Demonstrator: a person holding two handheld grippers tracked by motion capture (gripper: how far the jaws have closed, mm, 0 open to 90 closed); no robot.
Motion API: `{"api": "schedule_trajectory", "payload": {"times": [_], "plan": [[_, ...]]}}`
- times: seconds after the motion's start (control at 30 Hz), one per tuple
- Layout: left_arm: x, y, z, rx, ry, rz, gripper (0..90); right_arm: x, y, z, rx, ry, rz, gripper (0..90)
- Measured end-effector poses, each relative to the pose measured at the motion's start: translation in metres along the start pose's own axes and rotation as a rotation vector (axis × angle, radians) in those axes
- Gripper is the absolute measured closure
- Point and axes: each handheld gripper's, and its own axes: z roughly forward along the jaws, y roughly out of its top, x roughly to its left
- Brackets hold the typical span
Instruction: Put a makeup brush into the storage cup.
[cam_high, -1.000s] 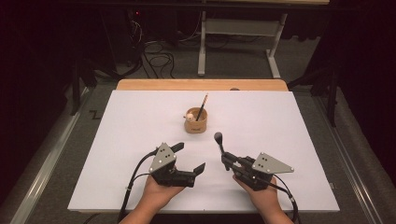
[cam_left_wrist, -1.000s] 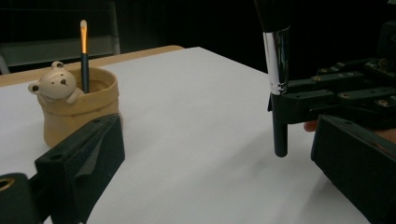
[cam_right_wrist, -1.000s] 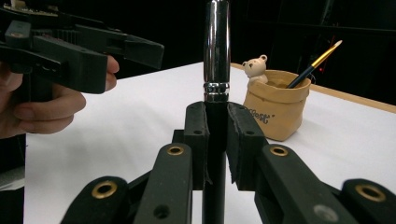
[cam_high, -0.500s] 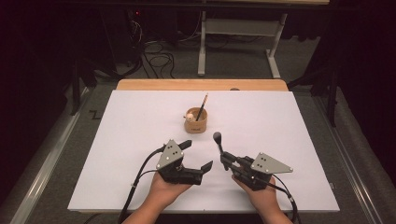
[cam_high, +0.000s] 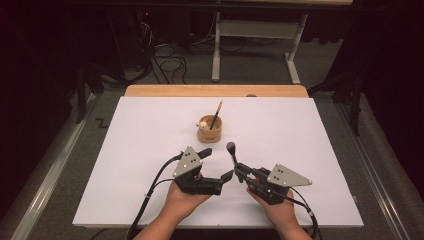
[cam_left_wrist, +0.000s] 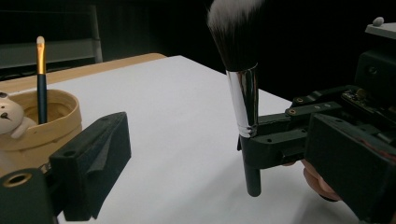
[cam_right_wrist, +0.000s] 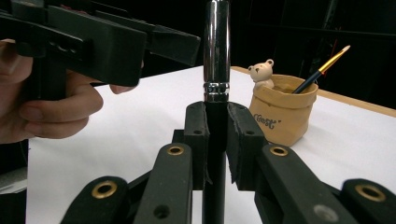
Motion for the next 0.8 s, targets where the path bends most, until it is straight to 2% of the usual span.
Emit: {"api": "schedule_trajectory", "payload": {"times": [0.27,0.53,0.8], "plan": [[-0.0014,0.0011,0.0051,-0.009,-0.017,-0.019,12.2,0.0017,0.0001,0.0009,-0.009,0.006,-0.001,80.7],[-0.0008,0.0016,0.0084,-0.025,-0.047,-0.030,25.4,0.0039,0.0011,0.0036,-0.020,0.022,-0.005,80.7],[-0.0009,0.0024,0.0091,-0.035,-0.050,-0.025,41.0,0.0046,0.0013,0.0038,-0.021,0.023,-0.009,80.7]]}}
